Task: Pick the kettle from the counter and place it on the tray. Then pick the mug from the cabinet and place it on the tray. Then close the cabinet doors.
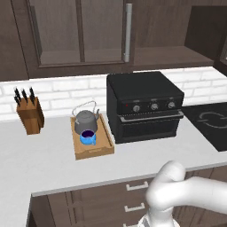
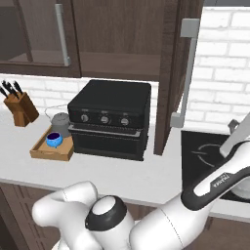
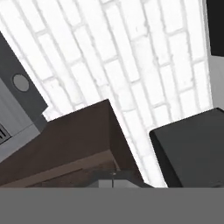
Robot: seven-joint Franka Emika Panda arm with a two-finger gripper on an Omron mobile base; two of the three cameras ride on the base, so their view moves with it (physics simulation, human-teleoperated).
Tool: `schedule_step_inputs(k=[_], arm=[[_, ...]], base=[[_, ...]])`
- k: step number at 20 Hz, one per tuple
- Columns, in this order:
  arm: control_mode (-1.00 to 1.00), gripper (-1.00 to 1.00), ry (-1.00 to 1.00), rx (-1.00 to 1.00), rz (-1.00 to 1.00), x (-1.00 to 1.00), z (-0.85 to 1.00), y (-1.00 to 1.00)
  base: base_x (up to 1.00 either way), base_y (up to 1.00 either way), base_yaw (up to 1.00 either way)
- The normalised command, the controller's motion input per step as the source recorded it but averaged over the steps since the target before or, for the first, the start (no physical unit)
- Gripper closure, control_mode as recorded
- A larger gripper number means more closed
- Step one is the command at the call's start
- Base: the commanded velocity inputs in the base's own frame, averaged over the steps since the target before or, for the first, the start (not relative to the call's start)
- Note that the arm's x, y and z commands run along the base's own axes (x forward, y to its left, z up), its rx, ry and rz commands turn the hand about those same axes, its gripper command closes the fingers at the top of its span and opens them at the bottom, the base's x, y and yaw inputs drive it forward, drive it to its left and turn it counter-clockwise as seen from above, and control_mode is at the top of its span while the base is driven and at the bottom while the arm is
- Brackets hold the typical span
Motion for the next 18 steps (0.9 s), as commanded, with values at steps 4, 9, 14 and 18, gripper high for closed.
schedule_step_inputs(k=[4,9,14,18], arm=[[-1.00,1.00,-0.10,0.00,0.10,0.24,0.25,0.71],[-1.00,1.00,-0.20,-0.04,0.11,0.01,0.34,0.91],[-1.00,1.00,-0.27,-0.15,0.09,-0.11,0.35,1.00],[-1.00,1.00,-0.30,-0.21,0.07,-0.11,0.32,1.00]], base=[[0.00,0.00,0.00],[0.00,0.00,0.00],[0.00,0.00,0.00],[0.00,0.00,0.00]])
